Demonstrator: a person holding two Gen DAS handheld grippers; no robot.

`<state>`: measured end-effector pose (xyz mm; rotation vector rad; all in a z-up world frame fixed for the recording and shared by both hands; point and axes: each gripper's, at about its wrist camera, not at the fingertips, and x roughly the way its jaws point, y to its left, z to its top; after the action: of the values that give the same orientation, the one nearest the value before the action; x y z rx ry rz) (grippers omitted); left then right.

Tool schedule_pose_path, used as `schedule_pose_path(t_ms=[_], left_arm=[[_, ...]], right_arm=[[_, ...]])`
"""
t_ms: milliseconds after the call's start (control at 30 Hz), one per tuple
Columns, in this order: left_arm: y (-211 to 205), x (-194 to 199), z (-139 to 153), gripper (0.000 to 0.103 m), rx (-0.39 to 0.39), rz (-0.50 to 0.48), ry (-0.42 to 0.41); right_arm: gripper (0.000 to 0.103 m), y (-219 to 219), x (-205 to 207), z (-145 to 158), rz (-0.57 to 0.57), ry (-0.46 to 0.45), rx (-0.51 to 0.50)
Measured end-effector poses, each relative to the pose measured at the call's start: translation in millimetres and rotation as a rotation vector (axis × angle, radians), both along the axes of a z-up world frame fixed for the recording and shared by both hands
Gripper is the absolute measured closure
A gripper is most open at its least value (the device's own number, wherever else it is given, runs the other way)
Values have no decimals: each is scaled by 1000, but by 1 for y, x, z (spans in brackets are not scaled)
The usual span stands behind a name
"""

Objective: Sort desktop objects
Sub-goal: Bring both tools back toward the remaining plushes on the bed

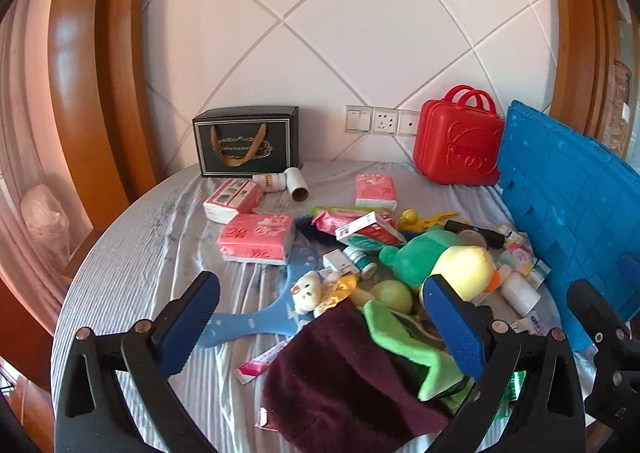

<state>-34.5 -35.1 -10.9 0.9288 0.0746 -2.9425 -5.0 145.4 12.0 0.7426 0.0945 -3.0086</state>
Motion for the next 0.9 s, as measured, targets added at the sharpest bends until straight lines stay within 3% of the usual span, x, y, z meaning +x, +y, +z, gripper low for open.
schedule_pose_path(t_ms=[200,500,700,900], left_arm=[[-30,5,-26,0,5,27,-36],[-42,9,-78,0,12,15,-108],[-41,11,-112,0,1,4,-134],[-61,8,-138,0,2,44,-153]], right_arm=[[0,-26,-10,-23,15,-47,4],[0,-21,-17,-67,-13,-132,22],[0,-24,-10,-104,28,-171,20],[0,-42,-11,-120,93,-165,24]])
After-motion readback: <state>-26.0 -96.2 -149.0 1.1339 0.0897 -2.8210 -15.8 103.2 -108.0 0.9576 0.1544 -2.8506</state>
